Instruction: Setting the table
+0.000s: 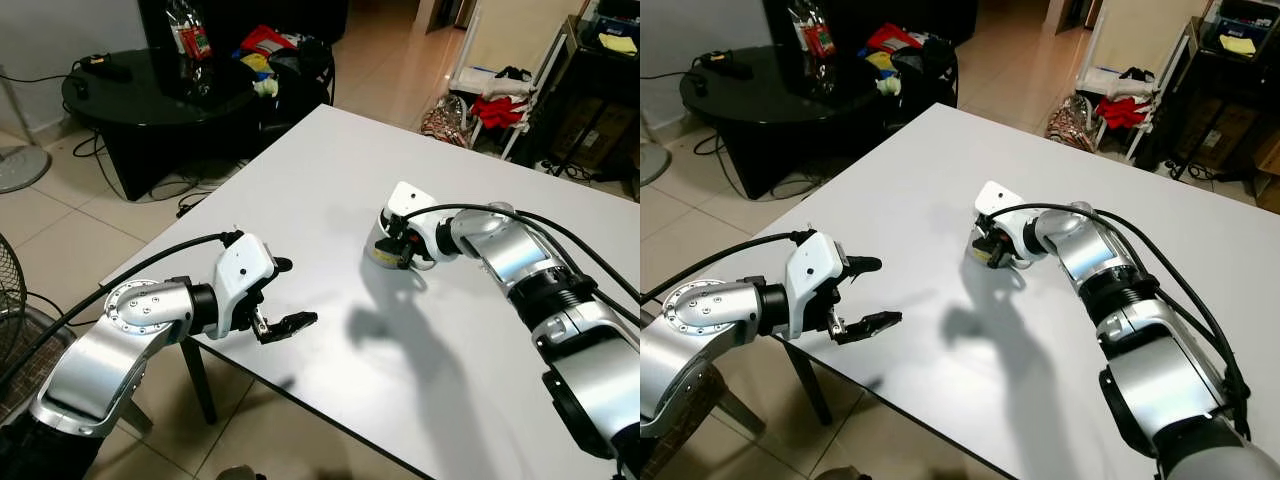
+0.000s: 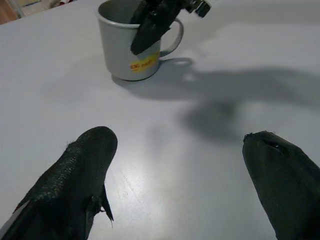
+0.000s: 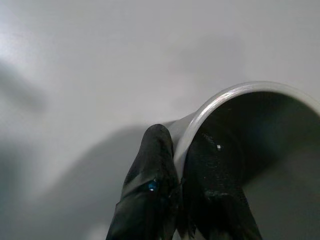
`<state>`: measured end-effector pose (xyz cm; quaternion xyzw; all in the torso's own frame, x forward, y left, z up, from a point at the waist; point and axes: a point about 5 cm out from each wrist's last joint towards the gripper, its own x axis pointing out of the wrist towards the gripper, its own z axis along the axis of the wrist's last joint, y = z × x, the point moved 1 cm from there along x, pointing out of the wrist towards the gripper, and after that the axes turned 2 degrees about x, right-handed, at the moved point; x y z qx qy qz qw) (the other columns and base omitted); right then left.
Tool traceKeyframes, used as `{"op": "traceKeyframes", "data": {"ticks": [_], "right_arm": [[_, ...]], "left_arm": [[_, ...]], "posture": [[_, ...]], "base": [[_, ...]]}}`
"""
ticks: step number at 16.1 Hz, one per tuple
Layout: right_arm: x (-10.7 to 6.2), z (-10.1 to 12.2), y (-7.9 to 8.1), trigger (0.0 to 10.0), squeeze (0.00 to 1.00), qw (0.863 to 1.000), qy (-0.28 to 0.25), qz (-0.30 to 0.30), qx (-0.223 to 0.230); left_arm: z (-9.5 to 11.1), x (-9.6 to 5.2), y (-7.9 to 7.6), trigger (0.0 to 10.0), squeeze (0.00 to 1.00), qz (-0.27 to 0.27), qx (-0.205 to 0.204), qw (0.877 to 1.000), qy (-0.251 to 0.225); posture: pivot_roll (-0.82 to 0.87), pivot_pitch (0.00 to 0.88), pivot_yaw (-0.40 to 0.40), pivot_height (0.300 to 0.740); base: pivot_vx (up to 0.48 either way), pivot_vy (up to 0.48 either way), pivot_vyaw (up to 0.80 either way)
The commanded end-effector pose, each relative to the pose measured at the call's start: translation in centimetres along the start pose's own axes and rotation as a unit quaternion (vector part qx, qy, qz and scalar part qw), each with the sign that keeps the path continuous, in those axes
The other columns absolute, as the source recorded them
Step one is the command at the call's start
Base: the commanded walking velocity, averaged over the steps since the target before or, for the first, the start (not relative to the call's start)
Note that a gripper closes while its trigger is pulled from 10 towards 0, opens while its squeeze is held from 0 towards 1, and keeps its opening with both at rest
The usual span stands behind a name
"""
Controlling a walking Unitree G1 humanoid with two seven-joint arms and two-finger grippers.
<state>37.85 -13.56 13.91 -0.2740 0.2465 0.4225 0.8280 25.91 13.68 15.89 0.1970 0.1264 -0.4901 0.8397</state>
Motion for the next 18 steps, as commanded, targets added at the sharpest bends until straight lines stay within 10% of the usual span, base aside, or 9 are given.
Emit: {"op": "traceKeyframes", "data": {"ticks": [1,3,4,5,13,18], "right_arm": [[-0.4,0.7,-0.8,10.0,0.0,1.0,-0.012,-0.021,-0.004],[-0.2,0.8,-1.0,10.0,0.0,0.999,-0.017,-0.027,0.001],[-0.2,0.8,-1.1,10.0,0.62,0.999,-0.018,-0.026,0.003],[-0.2,0.9,-1.2,10.0,1.0,0.999,-0.02,-0.028,0.005],[-3.2,3.5,-2.8,10.0,1.0,0.998,-0.046,0.015,-0.05],[-8.5,5.5,-3.6,10.0,1.0,0.97,-0.227,-0.09,0.006]], "left_arm": [[0.3,0.0,-0.2,10.0,0.0,-0.008,0.005,1.0,-0.002],[0.3,-0.1,-0.2,10.0,0.0,-0.009,0.006,1.0,-0.001],[0.3,-0.1,-0.2,10.0,0.0,-0.009,0.006,1.0,0.0],[0.3,-0.1,-0.1,10.0,0.0,-0.008,0.006,1.0,0.0],[0.7,-0.1,0.3,10.0,0.0,-0.007,0.003,1.0,-0.009],[0.7,-0.3,0.7,10.0,0.0,0.052,-0.013,0.998,-0.022]], "posture": [[0.03,0.0,-0.047,0.74],[0.03,0.0,-0.049,0.74],[0.03,0.0,-0.049,0.74],[0.03,0.0,-0.049,0.74],[0.03,0.0,-0.046,0.74],[0.04,0.0,-0.046,0.74]], "base": [[0.0,0.0,0.0],[0.0,0.0,0.0],[0.0,0.0,0.0],[0.0,0.0,0.0],[0.0,0.0,0.0],[0.0,0.0,0.0]]}}
